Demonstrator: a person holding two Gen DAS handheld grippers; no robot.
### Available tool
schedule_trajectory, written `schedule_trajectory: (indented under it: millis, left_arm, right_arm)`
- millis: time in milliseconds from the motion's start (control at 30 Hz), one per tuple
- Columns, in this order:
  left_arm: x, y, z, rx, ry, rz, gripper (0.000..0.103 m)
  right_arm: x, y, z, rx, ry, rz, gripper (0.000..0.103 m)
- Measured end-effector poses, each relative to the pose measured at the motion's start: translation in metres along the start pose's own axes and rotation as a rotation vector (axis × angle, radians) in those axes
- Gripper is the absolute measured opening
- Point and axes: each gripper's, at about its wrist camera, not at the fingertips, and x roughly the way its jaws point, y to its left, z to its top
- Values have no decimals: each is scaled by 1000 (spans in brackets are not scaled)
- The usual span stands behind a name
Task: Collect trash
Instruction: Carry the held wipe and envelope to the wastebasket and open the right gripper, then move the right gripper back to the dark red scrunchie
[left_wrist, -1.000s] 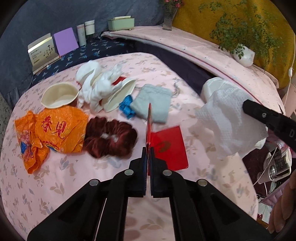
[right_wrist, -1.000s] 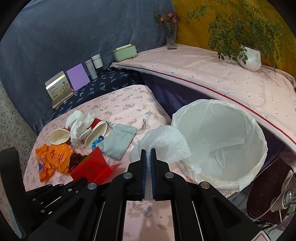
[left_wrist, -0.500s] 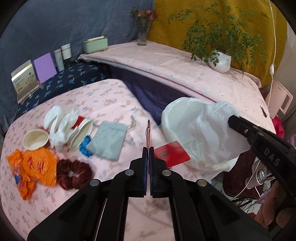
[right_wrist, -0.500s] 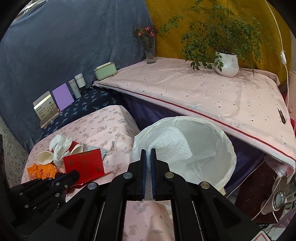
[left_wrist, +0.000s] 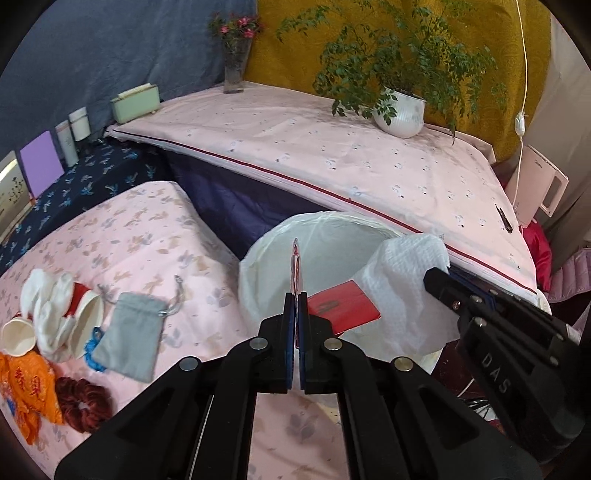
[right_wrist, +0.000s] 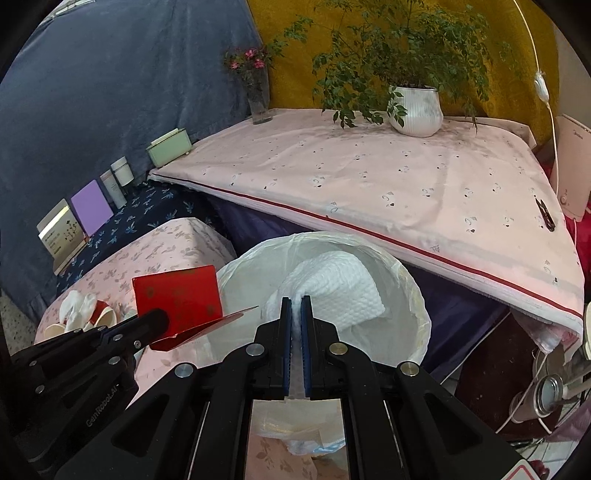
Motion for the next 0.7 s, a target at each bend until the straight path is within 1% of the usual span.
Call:
schedule_trajectory:
  millis: [100,133,167,200,233,267,300,333,433,533,700]
  left_arm:
    - [13,-5,5,5,13,-11,2]
    - [16,-5,5,4,19,-17,5]
    - [20,-5,6,-2,29,-22,6]
    - [22,-5,7,-7,40,-28,9]
    - [25,-4,7,-16,48,-28,17]
    - [26,-3,7,-24,49,-23,22]
    - [26,-1,7,-31,47,-20,33]
    - [25,0,7,-36,39,-14,41]
    - [21,4,7,-43,26,4,45]
    - [16,11,7,-59,18,18,48]
    - [1,25,4,-83,-2,49,49]
  right_arm:
    - [6,-5,1,6,7,-11,6]
    - [7,-6,1,7,8,-15,7]
    - [8,-7,2,11,3,-21,9]
    - [8,-8,2,14,1,-26,15]
    - [8,-9,3,15,1,-26,23]
    - [8,-10,4,17,-4,-28,28]
    - [8,-10,4,19,-9,-33,37]
    - [7,-10,5,19,-16,-35,42]
    - [3,-7,6,8,-31,-49,47]
    - [-1,-3,7,4,-36,-47,48]
    - [-11,9,5,-9,-49,-35,53]
